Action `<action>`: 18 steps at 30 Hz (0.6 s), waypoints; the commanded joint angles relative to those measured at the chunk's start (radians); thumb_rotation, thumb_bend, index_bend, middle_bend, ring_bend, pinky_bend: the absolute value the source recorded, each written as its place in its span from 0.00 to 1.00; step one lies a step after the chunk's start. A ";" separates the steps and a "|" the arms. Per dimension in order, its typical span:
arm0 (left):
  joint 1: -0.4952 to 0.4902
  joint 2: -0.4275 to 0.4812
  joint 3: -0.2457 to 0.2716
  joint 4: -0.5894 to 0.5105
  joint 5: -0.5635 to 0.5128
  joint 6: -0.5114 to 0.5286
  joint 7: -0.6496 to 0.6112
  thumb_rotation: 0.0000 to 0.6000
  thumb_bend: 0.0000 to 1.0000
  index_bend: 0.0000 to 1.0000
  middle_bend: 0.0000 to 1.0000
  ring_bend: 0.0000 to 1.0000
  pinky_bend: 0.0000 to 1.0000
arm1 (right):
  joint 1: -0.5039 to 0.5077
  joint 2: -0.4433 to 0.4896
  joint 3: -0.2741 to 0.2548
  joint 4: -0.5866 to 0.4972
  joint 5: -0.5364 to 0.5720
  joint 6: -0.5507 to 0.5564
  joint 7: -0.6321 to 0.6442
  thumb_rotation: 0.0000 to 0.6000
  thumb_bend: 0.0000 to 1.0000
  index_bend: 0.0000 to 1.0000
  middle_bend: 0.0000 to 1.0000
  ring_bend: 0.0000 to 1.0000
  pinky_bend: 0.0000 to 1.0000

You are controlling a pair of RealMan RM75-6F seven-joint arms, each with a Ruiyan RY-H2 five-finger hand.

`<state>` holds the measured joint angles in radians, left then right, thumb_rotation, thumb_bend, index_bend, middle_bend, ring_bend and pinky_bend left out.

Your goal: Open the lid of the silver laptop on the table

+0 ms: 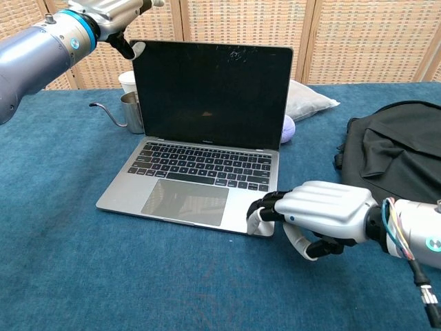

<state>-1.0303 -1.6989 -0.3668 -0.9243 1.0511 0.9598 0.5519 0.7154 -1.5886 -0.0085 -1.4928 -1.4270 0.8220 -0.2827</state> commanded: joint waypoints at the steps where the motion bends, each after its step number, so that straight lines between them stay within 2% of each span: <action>1: -0.007 -0.007 -0.003 0.008 -0.008 -0.002 0.003 1.00 0.51 0.00 0.00 0.00 0.00 | 0.000 -0.001 -0.001 0.001 0.000 -0.001 0.001 1.00 1.00 0.21 0.16 0.10 0.23; 13: -0.003 0.017 -0.005 -0.031 -0.016 0.025 0.002 1.00 0.51 0.00 0.00 0.00 0.00 | -0.002 -0.005 -0.001 0.003 -0.008 0.011 0.019 1.00 1.00 0.21 0.16 0.10 0.23; 18: 0.022 0.069 0.006 -0.100 0.005 0.046 -0.022 1.00 0.51 0.00 0.00 0.00 0.00 | -0.004 0.001 0.008 -0.012 -0.019 0.034 0.031 1.00 1.00 0.21 0.16 0.10 0.23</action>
<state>-1.0195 -1.6502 -0.3664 -0.9996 1.0455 0.9958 0.5434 0.7118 -1.5902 -0.0040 -1.4998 -1.4435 0.8513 -0.2552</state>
